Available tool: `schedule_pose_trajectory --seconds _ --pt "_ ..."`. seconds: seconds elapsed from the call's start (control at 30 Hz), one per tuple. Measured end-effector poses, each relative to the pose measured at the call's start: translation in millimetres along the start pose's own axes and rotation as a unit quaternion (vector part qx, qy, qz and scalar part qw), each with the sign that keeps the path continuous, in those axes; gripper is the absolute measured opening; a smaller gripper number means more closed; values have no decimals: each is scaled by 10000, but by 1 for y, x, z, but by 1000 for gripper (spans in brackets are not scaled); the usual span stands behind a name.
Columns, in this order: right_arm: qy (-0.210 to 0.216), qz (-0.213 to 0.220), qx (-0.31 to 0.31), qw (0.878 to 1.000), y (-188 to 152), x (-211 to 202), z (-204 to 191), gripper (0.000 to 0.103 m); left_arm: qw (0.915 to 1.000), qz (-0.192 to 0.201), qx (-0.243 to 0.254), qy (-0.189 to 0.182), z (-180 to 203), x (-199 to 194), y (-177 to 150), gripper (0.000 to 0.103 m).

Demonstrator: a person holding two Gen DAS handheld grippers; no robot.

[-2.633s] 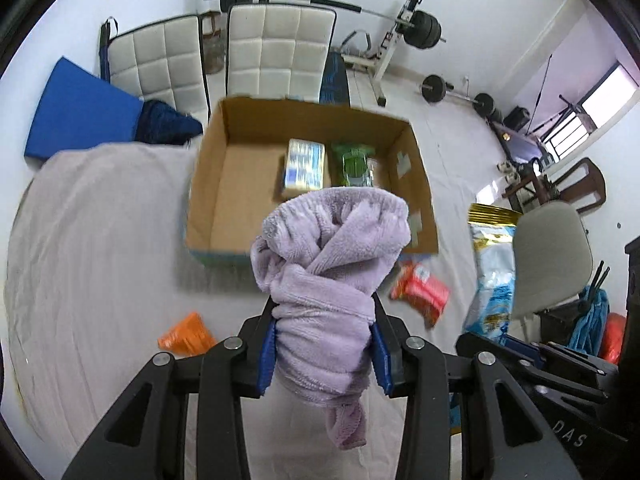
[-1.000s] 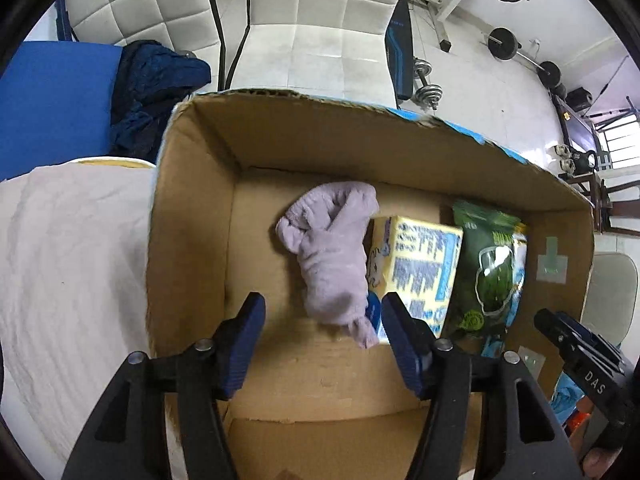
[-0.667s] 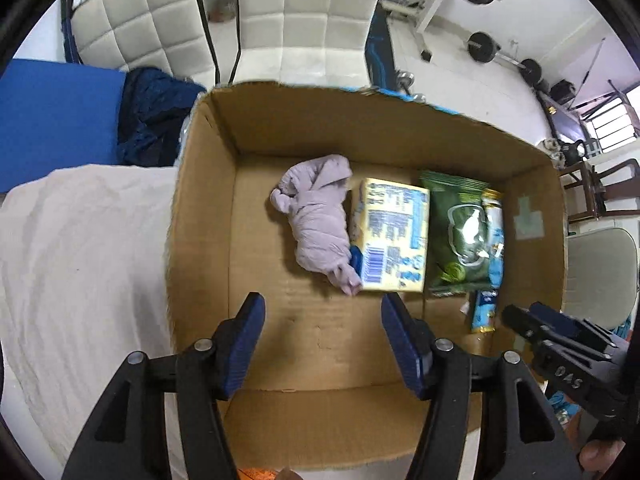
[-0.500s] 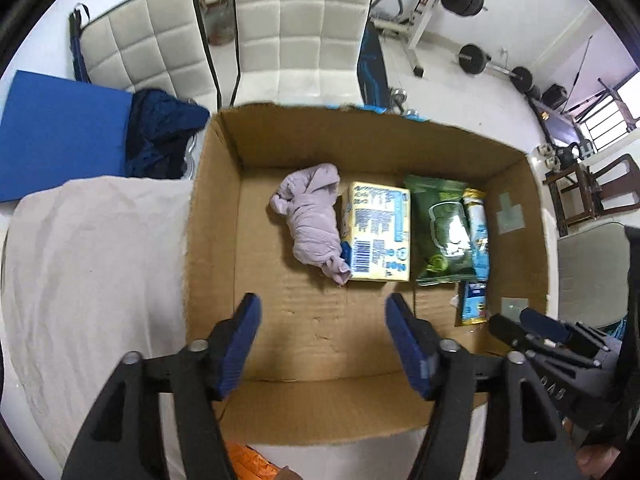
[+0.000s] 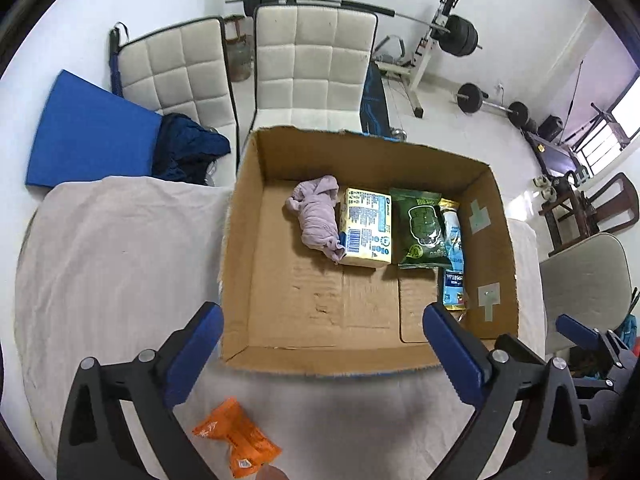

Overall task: Organize soft objects
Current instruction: 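Grasp the orange snack bag with the left tool while the right tool grasps the red snack bag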

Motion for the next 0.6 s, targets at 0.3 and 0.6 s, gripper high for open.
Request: schedule_pose_trajectory --seconds 0.3,0.6 --pt "243 366 57 9990 -22 -53 8 103 9986 496 178 -17 15 -49 -15 103" --pt "191 -464 -502 9975 -49 -9 67 103 9973 389 46 626 10 -36 -40 103"
Point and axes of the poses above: each gripper's, at about its wrist camera, not at the fingertips, and x roughly the way its jaws point, z to its right, y to its top, the point moved 4 cm from there along x, roughly the way its jaws point, and after that the axes turned 4 degrees about -x, right-handed, at the moved point
